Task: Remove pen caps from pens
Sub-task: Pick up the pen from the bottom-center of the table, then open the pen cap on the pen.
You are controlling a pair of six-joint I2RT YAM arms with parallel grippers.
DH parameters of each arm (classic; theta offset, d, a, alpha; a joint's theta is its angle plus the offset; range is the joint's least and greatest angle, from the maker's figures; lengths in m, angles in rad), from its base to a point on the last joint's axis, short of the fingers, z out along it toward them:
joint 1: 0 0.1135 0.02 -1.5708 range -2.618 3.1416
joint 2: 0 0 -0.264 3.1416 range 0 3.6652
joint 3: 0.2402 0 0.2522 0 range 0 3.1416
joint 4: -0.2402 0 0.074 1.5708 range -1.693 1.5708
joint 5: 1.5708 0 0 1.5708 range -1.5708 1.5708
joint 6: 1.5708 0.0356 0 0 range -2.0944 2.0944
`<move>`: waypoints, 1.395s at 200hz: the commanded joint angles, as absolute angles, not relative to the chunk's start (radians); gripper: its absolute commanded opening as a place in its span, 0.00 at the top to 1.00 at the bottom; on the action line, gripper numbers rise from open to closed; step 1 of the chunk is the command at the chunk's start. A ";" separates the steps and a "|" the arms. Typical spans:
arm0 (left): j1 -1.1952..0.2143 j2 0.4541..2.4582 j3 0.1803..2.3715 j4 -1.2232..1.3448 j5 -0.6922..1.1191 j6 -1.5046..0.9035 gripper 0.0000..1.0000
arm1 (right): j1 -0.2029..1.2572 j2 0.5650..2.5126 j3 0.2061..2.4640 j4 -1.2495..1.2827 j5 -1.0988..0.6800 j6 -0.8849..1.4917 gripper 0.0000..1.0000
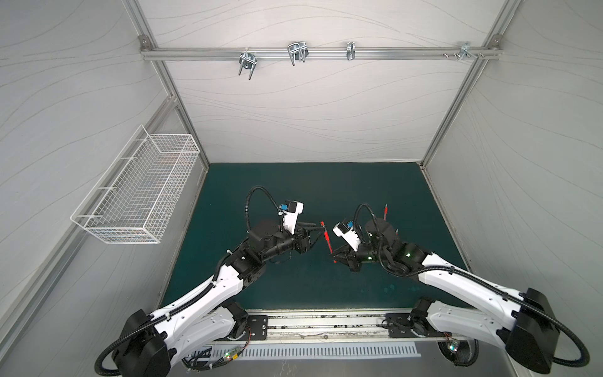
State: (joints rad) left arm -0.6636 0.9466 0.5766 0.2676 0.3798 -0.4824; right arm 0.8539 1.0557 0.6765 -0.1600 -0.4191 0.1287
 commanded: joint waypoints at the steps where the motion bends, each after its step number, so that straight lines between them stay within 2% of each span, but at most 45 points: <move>1: -0.661 0.962 0.584 0.336 0.412 -0.478 0.51 | 0.871 1.067 0.686 -0.169 -0.421 0.093 1.00; 68: -0.660 0.991 0.593 0.340 0.434 -0.479 0.62 | 0.896 1.092 0.694 -0.165 -0.428 0.081 1.00; 142: -0.661 0.996 0.595 0.341 0.447 -0.476 0.92 | 0.906 1.081 0.692 -0.163 -0.387 0.072 1.00; 155: -0.660 0.994 0.592 0.342 0.448 -0.475 0.94 | 0.907 1.067 0.687 -0.164 -0.360 0.078 0.93; 184: -0.660 0.985 0.574 0.372 0.445 -0.480 0.98 | 0.906 1.003 0.654 -0.131 -0.321 0.090 0.68; 204: -0.660 0.985 0.557 0.407 0.452 -0.483 0.98 | 0.889 0.944 0.610 -0.067 -0.339 0.116 0.58; 243: -0.661 1.004 0.540 0.489 0.498 -0.496 0.98 | 0.780 0.869 0.513 0.132 -0.511 0.232 0.54; 279: -0.662 1.027 0.534 0.527 0.523 -0.505 0.99 | 0.756 0.897 0.462 0.299 -0.551 0.309 0.55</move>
State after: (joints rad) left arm -0.6636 1.0122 0.5358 0.4290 0.4831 -0.4965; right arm 0.7609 0.8845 0.4824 0.1291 -0.4805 0.2405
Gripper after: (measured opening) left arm 0.118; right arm 0.453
